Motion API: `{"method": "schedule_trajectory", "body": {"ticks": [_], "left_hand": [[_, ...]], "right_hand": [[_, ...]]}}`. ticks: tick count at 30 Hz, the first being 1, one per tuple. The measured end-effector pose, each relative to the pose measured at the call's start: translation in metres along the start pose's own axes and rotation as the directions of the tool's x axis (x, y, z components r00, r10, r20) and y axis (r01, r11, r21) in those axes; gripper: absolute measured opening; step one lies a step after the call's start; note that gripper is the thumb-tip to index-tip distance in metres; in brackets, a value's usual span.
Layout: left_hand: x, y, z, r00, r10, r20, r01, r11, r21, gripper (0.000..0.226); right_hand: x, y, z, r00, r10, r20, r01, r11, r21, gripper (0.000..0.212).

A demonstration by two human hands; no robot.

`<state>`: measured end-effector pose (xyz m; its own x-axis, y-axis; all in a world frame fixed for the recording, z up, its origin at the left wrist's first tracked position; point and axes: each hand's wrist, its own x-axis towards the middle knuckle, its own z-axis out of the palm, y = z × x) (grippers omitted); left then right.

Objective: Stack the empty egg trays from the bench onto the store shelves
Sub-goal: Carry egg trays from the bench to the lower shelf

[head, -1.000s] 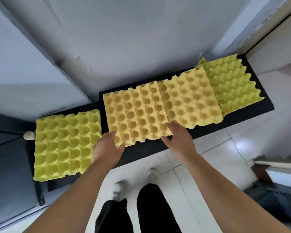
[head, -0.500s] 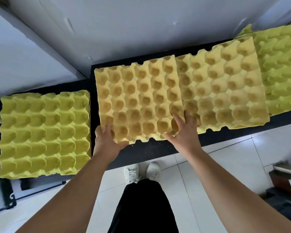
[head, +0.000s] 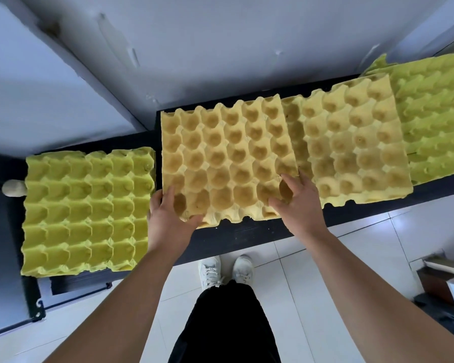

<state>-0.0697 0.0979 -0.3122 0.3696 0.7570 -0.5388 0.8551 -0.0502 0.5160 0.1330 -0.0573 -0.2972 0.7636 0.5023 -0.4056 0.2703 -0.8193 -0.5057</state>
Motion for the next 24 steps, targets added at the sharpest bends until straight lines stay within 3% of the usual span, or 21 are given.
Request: {"method": "schedule_trajectory", "body": {"ticks": [5,10,17,24], "left_hand": [[-0.017,0.025,-0.038,0.992,0.095,-0.085,-0.099,0.994,-0.039,0.091],[-0.052,0.043,-0.079,0.981,0.113,-0.16,-0.125,0.99,-0.068,0.091],[-0.138,0.05,-0.124,0.955,0.091,-0.282,-0.127,0.986,-0.112,0.09],[-0.265,0.028,-0.15,0.894,-0.022,-0.448,-0.098,0.965,-0.242,0.09]], "right_hand": [[-0.013,-0.023,-0.028,1.0,0.001,0.0,-0.001,0.998,0.061,0.062],[-0.04,-0.048,-0.061,0.996,-0.089,-0.008,0.09,0.994,0.065,0.066],[-0.101,-0.083,-0.113,0.964,-0.267,-0.002,0.267,0.964,-0.015,0.063],[-0.184,-0.109,-0.142,0.869,-0.492,0.051,0.494,0.863,-0.106,0.061]]}}
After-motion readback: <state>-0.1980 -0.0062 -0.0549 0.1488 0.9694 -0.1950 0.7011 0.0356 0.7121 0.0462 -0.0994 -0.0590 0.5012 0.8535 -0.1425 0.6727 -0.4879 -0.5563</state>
